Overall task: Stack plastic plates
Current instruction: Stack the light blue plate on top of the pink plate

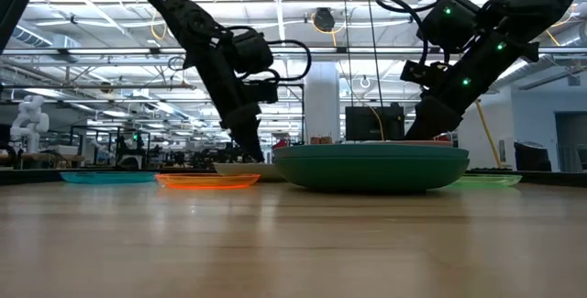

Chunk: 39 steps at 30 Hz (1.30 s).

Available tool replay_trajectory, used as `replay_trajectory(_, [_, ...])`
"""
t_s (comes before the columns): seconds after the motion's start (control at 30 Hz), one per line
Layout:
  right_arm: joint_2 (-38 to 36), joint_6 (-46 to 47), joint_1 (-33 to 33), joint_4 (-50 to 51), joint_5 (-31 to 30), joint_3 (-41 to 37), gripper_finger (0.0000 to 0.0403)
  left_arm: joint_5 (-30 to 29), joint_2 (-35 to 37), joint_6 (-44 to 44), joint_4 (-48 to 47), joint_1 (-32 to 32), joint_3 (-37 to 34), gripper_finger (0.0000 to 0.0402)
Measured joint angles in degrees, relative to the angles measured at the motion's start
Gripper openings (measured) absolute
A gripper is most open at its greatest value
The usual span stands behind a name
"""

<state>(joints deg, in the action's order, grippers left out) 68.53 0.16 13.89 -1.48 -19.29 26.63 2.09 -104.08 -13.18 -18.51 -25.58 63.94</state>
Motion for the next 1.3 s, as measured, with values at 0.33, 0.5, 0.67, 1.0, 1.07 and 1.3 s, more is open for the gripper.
replay_trajectory(0.33, [0.0, -0.44, 0.0, -0.26, 0.09, 0.0, 0.0, -0.19, -1.69, -1.36, 0.99, 0.49, 0.31, 0.0188])
replay_trajectory(0.5, [-0.02, -0.44, 0.0, -0.44, 0.11, 0.0, 0.0, -1.99, -3.33, -1.39, 2.36, 0.28, 0.28, 0.0191])
replay_trajectory(0.67, [-0.02, -0.44, 0.02, -0.43, 0.11, 0.0, 0.0, -2.58, -5.62, -1.7, 3.39, 0.02, 0.12, 0.0191])
replay_trajectory(1.0, [-0.02, -0.63, 0.02, -0.42, 0.13, 0.0, 0.0, -4.08, -5.75, -3.4, 3.85, 0.7, 0.24, 0.0088])
replay_trajectory(1.07, [-0.02, -0.63, 0.02, -0.4, 0.15, 0.0, 0.0, -4.78, -5.69, -3.54, 3.95, 0.92, 0.24, 0.0054])
replay_trajectory(1.3, [-0.02, -0.85, 0.02, -0.43, 0.13, 0.0, 0.0, -10.08, -3.25, -4.47, 4.71, 3.61, 0.25, 0.0012])
